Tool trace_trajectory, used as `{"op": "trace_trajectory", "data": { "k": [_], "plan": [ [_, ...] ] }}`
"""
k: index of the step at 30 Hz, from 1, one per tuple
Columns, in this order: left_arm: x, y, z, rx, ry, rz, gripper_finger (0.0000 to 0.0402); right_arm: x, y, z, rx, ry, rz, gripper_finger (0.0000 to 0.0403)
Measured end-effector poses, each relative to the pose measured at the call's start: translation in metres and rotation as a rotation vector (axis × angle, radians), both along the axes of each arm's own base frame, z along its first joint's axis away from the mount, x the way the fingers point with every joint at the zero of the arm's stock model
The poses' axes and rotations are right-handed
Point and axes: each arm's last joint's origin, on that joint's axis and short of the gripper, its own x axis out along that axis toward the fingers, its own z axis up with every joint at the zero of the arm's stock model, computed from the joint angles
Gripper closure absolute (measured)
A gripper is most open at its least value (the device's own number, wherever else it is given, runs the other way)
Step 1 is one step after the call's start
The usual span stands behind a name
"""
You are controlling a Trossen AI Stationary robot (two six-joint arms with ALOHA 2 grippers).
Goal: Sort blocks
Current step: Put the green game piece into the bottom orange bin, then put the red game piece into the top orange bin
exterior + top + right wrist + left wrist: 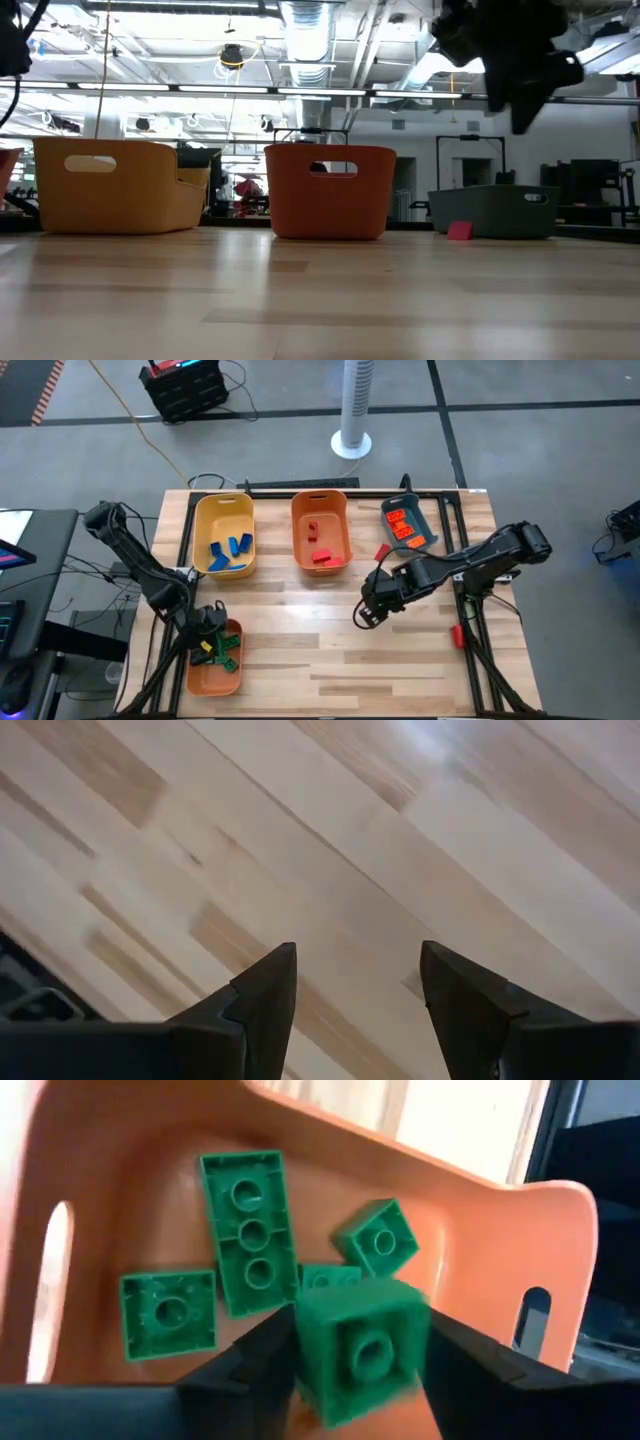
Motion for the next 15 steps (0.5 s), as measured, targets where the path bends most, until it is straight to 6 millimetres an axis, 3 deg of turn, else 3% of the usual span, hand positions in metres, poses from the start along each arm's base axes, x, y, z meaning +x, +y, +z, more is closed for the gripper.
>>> {"op": "trace_trajectory", "data": {
  "k": [8, 12, 15],
  "plan": [
    [-0.001, -0.005, 0.011, -0.124, 0.092, -0.070, 0.0143, -0.027, -0.007, 0.005, -0.013, 0.195, 0.027, 0.0182],
    [0.000, -0.007, 0.024, -0.184, 0.092, -0.108, 0.0134, -0.046, -0.016, 0.013, -0.052, 0.293, 0.007, 0.0182],
    [0.004, -0.005, 0.038, -0.216, 0.042, -0.099, 0.0136, -0.046, -0.024, 0.012, -0.070, 0.296, -0.016, 0.0182]
  ]
}}
